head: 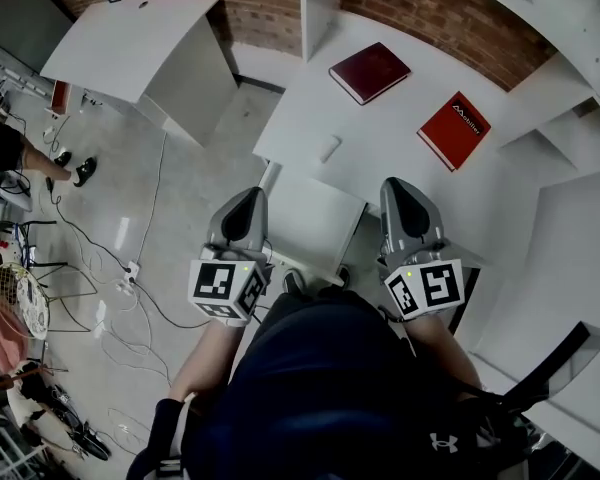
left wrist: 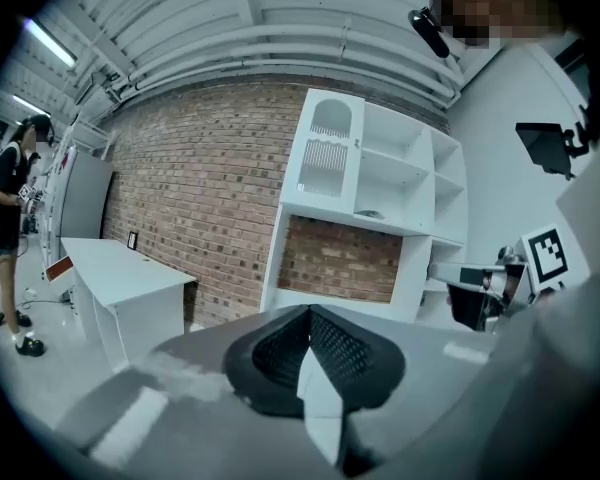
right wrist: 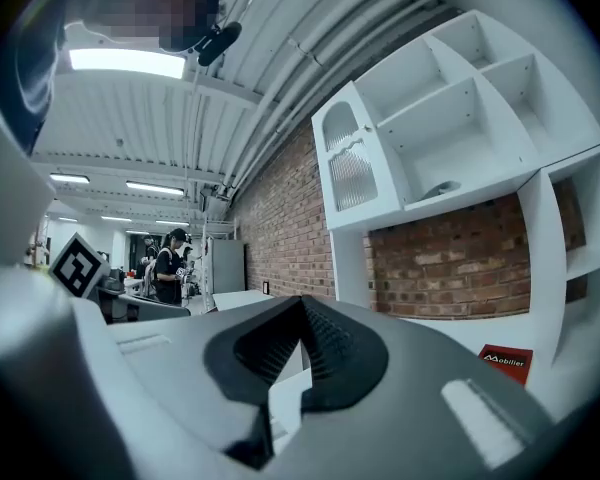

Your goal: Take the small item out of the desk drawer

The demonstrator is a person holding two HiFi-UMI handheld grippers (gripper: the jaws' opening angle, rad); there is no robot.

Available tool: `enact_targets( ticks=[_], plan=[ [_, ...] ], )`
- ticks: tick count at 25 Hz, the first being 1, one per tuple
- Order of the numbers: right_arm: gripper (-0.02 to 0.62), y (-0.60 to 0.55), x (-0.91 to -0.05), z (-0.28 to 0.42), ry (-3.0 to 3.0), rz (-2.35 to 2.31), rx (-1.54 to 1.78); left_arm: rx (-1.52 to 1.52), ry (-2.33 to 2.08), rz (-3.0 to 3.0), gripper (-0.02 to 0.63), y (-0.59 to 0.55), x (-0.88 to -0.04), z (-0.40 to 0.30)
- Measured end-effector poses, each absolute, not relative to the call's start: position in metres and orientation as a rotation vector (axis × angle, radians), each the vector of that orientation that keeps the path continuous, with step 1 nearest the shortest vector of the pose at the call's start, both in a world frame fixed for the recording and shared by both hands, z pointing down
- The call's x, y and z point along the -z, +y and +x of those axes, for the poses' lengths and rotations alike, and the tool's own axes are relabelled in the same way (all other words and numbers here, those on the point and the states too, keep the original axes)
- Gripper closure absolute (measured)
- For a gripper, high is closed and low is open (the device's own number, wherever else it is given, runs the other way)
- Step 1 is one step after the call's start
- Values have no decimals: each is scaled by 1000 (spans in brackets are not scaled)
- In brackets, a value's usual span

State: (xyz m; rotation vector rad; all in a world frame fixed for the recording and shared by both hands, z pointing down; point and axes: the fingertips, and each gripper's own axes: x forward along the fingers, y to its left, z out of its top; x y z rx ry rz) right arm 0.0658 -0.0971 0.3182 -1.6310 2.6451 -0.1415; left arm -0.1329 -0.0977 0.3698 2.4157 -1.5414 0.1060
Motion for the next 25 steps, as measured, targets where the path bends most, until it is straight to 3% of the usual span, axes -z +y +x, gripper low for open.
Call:
enact_targets(
  ticks=[25],
  plan=[
    [594,-98,-316,77,2641,-1632,101,-153,-1502,2407,603,-96,-387,-118]
  ],
)
